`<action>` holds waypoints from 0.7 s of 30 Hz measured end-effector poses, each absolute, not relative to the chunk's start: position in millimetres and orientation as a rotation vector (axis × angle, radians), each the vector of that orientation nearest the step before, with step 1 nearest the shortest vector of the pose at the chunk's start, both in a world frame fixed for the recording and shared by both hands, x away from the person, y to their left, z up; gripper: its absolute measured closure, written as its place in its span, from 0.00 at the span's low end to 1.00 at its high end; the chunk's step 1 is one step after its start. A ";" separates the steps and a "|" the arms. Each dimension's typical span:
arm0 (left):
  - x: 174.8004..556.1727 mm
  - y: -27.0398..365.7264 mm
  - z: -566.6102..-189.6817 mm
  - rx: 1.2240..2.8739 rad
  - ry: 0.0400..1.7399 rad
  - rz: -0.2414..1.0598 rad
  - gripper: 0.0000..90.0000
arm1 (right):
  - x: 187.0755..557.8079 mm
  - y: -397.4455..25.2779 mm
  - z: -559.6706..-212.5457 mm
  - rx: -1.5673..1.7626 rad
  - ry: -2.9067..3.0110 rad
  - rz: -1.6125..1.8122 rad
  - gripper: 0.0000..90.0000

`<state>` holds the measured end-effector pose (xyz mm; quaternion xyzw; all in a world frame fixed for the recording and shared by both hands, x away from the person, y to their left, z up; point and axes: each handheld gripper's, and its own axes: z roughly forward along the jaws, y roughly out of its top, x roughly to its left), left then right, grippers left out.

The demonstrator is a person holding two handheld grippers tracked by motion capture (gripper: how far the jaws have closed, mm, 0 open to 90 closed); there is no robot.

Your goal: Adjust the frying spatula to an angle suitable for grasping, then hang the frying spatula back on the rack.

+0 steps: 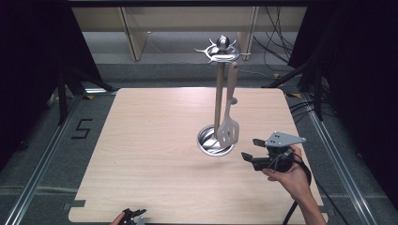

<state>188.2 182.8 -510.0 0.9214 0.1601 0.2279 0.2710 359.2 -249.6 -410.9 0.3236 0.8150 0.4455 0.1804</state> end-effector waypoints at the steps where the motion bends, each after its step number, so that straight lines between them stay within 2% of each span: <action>1: 187.5 182.8 -509.5 2.480 0.433 0.613 0.19 | 359.8 -250.1 -412.3 0.899 2.317 1.254 0.36; 21: 186.8 183.4 -509.0 2.479 0.429 0.628 0.19 | 354.1 -249.7 -435.6 0.925 2.357 1.203 0.34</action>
